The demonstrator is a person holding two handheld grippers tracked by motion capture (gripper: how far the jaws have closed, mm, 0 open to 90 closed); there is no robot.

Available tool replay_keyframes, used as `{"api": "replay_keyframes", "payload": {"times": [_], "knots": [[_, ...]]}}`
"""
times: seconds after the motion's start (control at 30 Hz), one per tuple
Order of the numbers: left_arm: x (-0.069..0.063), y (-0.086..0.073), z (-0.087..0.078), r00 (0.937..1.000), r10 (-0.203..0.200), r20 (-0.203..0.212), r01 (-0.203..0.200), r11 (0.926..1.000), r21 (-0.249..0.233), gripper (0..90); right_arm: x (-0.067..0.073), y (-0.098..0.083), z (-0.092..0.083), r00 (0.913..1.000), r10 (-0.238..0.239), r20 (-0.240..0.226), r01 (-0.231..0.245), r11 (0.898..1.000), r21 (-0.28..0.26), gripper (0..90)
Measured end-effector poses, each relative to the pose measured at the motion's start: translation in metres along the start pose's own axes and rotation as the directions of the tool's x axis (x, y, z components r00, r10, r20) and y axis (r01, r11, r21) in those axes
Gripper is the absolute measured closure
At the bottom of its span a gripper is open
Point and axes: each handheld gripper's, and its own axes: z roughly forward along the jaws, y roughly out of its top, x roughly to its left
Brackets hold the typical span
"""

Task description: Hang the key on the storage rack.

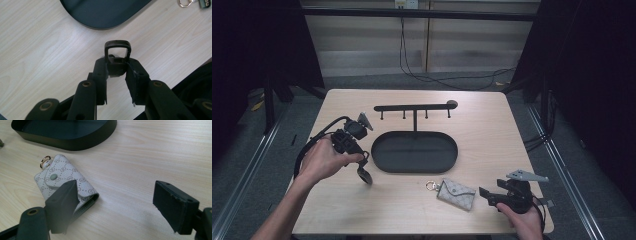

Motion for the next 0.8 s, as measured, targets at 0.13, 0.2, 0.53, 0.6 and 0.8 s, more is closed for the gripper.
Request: {"api": "replay_keyframes", "payload": {"times": [0.13, 0.2, 0.53, 0.6, 0.8], "knots": [[-0.002, 0.003, -0.004, 1.0000, -0.007, -0.004, 0.007, 1.0000, -0.006, 70.9, 0.000, 0.000, 0.000, 1.0000, 0.000, 0.000, 0.000, 1.000, 0.000, 20.2], [-0.002, 0.005, -0.010, 0.9999, 0.002, -0.010, -0.002, 1.0000, -0.005, 70.8, 0.000, 0.000, 0.000, 1.0000, 0.001, -0.001, -0.001, 1.000, 0.000, 20.2], [0.001, 0.015, -0.024, 1.0000, -0.002, 0.003, 0.002, 0.9999, -0.016, 70.9, 0.000, 0.000, 0.000, 1.0000, 0.001, -0.002, -0.001, 1.000, 0.001, 20.3], [0.001, 0.018, -0.025, 0.9999, -0.002, 0.011, 0.002, 1.0000, -0.010, 70.8, 0.000, 0.000, 0.000, 1.0000, 0.001, -0.002, -0.001, 1.000, 0.002, 20.3], [0.003, 0.025, -0.032, 0.9998, -0.016, 0.014, 0.016, 0.9998, -0.013, 70.9, 0.000, 0.000, 0.000, 1.0000, 0.003, -0.002, -0.003, 1.000, 0.004, 20.4]]}}
